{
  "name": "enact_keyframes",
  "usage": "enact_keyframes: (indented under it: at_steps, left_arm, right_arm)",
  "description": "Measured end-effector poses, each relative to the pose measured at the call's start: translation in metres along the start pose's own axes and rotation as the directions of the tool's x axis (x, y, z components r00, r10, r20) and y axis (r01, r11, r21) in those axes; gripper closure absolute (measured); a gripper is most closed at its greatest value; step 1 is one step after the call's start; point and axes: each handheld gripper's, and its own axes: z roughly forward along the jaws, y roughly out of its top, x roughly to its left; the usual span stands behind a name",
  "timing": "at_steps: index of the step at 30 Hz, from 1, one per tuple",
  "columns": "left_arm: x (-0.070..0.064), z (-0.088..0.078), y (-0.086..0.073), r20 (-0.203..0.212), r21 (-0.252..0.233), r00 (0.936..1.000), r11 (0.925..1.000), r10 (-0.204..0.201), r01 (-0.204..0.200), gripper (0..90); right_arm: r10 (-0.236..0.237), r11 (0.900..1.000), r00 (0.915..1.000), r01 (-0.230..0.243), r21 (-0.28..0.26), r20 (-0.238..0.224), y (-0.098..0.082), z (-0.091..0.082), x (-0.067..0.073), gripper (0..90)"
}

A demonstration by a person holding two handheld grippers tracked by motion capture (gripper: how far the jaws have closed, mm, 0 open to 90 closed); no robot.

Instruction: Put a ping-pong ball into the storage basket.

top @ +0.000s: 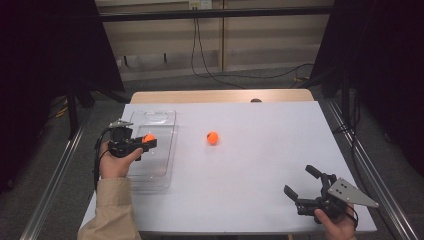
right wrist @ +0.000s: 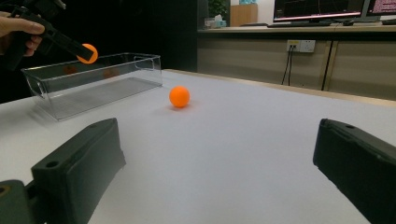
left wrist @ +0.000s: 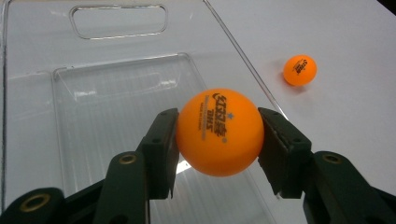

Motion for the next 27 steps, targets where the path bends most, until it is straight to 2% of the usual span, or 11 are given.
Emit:
enact_keyframes:
  at_steps: [13,27]
  left_arm:
    - [-0.0002,0.0041,-0.0012,-0.018,0.011,0.9998,0.9999,0.002,-0.002,50.7]
    - [-0.0001,0.0091,-0.0028,-0.057,0.025,0.9983,0.9997,0.010,-0.009,50.6]
  right_arm:
    - [0.000,1.000,1.0000,0.000,-0.001,-0.001,0.0001,0.0001,0.0000,0.7]
    - [0.000,1.000,1.0000,0.000,-0.001,-0.001,0.0000,0.0000,-0.0001,0.7]
